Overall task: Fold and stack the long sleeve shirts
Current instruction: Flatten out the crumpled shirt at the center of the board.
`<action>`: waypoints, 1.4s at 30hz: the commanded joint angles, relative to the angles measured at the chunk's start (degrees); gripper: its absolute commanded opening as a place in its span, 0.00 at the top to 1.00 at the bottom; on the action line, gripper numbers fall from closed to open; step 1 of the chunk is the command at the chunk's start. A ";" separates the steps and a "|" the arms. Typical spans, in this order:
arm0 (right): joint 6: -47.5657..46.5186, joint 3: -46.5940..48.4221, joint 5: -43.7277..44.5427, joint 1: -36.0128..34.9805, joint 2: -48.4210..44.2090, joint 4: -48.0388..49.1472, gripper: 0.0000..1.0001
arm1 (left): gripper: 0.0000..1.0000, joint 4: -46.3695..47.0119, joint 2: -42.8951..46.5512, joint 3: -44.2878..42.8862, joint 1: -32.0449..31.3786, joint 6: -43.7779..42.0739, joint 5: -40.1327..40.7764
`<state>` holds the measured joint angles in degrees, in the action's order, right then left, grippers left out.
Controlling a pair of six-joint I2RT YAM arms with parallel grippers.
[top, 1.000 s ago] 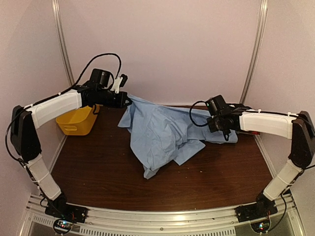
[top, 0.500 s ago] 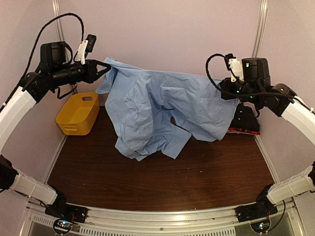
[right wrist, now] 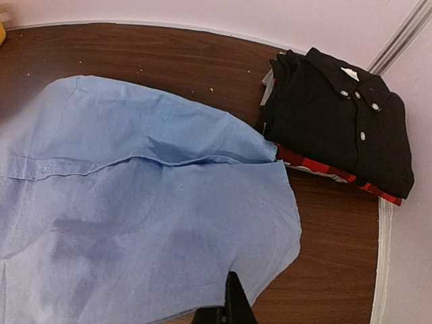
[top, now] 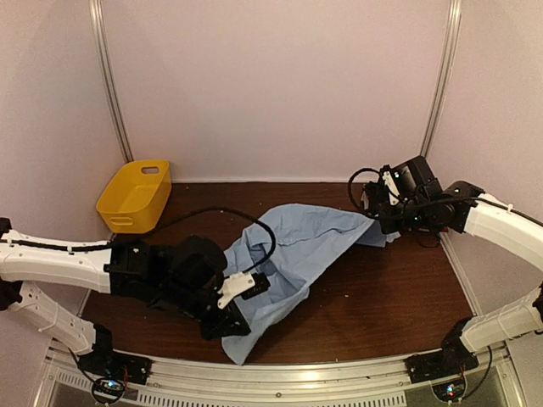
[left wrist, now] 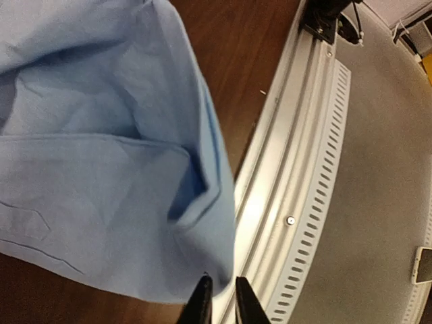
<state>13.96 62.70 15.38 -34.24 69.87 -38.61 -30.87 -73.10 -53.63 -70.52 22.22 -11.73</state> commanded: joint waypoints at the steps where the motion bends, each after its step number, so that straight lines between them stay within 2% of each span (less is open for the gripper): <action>1: 2.86 -0.73 4.12 0.80 -1.38 -0.33 1.00 | 0.80 6.25 -1.93 -0.77 -5.73 -0.84 -1.74; 3: 3.01 -0.82 4.38 1.08 -1.36 -0.47 1.00 | 0.71 8.04 -3.16 -0.99 -5.94 -4.06 -3.16; 7: 2.99 -1.44 4.66 1.43 -1.97 -0.73 1.00 | 0.55 10.42 -3.98 -2.53 -5.51 -9.12 0.90; 11: 3.09 -2.73 3.13 1.54 -2.81 -0.17 1.00 | 0.46 14.82 -4.97 -3.26 -0.87 -11.12 3.44; 15: 3.27 -3.99 2.47 1.63 -3.02 0.72 1.00 | 0.41 19.90 -8.75 -4.80 3.95 -10.69 4.21; 22: 3.13 -2.99 1.22 2.12 -2.09 1.18 1.00 | 0.37 25.74 -20.85 -10.14 4.17 -15.94 6.25; 26: 2.99 -1.62 0.04 4.32 -2.73 0.62 1.00 | 0.34 24.44 -27.10 -14.17 4.25 -16.43 10.26; 30: 2.12 -0.91 -1.67 6.67 -3.44 0.80 1.00 | 0.33 24.48 -28.29 -12.76 4.78 -16.64 13.60; 34: 1.78 -1.41 -2.58 7.49 -2.90 1.24 1.00 | 0.36 25.68 -28.76 -10.51 7.32 -16.37 9.35; 38: 1.66 -1.92 -2.51 8.05 -2.45 1.56 1.00 | 0.49 22.27 -31.85 -11.52 8.22 -16.54 4.36; 42: 1.10 -1.80 -2.29 9.53 -2.31 2.10 1.00 | 0.64 20.61 -30.41 -7.79 8.21 -15.82 0.40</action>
<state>15.84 60.07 12.67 -26.20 67.75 -38.13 -9.04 -104.25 -64.58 -62.02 6.33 -5.61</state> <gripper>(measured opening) 0.010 0.423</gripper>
